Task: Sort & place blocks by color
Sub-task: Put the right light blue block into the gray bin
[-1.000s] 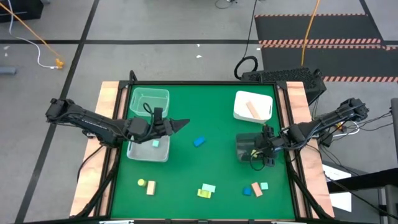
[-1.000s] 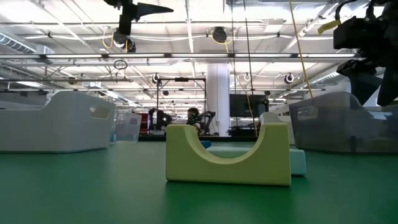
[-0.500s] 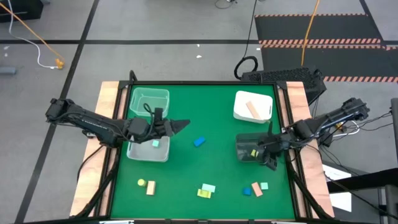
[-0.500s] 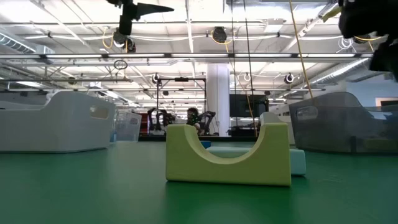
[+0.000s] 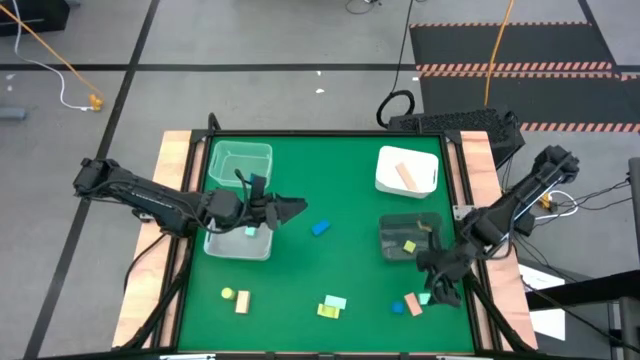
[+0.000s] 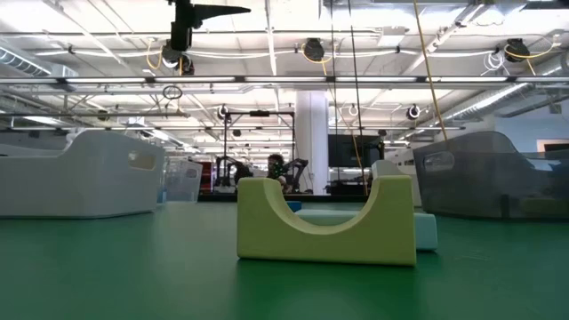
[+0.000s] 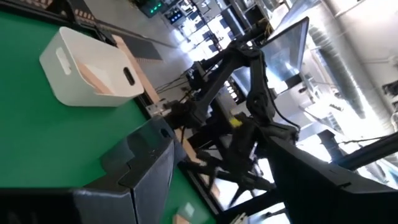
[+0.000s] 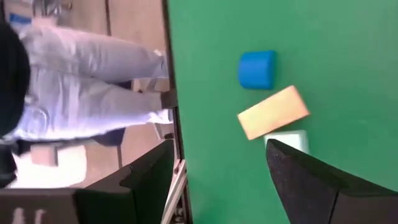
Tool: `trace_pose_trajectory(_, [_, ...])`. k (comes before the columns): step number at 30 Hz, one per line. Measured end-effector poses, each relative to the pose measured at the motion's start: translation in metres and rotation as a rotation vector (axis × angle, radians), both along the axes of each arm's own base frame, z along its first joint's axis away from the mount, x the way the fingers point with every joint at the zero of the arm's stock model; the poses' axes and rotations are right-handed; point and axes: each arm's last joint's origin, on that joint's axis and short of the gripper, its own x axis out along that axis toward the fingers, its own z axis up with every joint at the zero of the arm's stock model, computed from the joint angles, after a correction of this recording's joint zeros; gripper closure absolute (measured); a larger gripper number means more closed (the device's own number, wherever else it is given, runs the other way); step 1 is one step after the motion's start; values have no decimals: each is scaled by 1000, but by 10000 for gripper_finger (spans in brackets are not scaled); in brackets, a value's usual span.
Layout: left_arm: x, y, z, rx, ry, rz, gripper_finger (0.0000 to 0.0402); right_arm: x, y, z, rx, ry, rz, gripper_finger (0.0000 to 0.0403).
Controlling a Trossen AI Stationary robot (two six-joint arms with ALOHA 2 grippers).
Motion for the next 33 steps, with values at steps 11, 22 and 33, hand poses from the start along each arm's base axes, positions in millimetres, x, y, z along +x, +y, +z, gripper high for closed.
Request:
trace_pose_trajectory(11, [1,3,0,37,9,13,144,-7,31,-12,-171,-221,261,158])
trace_pose_trajectory(22, [1,9,-8,-1,78,37,144,-13,43,-40,-528,-355,506,158])
trace_pose_trajectory(33, [1,9,-9,-24,88,39,144,-24,39,-78,-530,-249,350,158])
